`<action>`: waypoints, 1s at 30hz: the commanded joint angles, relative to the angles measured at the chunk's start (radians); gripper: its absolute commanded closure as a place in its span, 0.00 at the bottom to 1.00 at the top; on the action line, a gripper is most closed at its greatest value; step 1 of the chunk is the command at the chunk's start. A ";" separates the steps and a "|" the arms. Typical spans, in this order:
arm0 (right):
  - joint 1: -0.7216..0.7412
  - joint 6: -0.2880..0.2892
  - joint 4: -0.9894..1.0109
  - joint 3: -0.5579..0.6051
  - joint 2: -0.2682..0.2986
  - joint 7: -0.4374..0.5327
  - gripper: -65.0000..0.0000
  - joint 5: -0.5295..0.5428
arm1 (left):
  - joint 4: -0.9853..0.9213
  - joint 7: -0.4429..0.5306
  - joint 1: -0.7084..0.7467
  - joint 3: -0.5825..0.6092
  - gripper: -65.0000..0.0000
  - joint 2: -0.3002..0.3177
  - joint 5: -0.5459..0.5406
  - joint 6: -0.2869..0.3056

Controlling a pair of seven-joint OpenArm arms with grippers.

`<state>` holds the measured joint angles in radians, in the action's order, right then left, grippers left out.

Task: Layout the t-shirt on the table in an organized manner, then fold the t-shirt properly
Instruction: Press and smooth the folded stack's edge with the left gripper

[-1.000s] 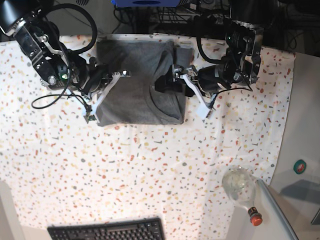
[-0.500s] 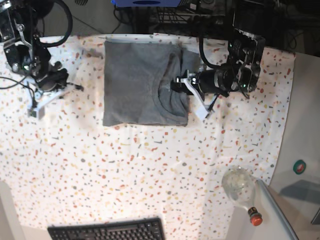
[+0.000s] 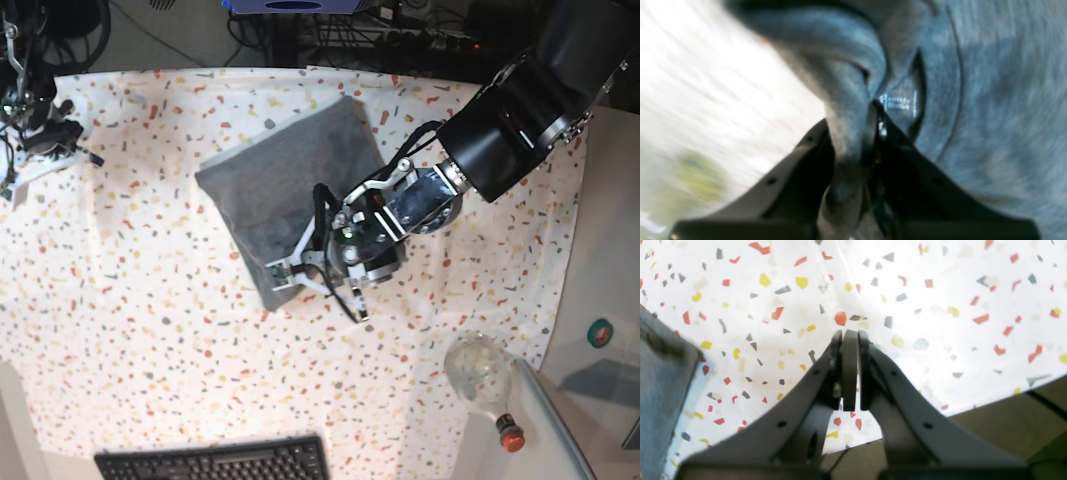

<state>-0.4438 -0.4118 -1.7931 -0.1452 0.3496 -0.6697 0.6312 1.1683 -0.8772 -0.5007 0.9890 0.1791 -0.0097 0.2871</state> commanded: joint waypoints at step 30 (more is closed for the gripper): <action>-0.072 -0.002 -0.017 -0.057 -0.065 0.014 1.00 -0.004 | -0.189 0.091 0.003 0.063 1.00 -0.169 0.188 0.070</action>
<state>-0.5137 -0.4118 -1.7935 -0.1982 0.2733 -0.6720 0.6281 0.9756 -0.7593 -0.4801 1.0546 0.0105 0.1856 0.3420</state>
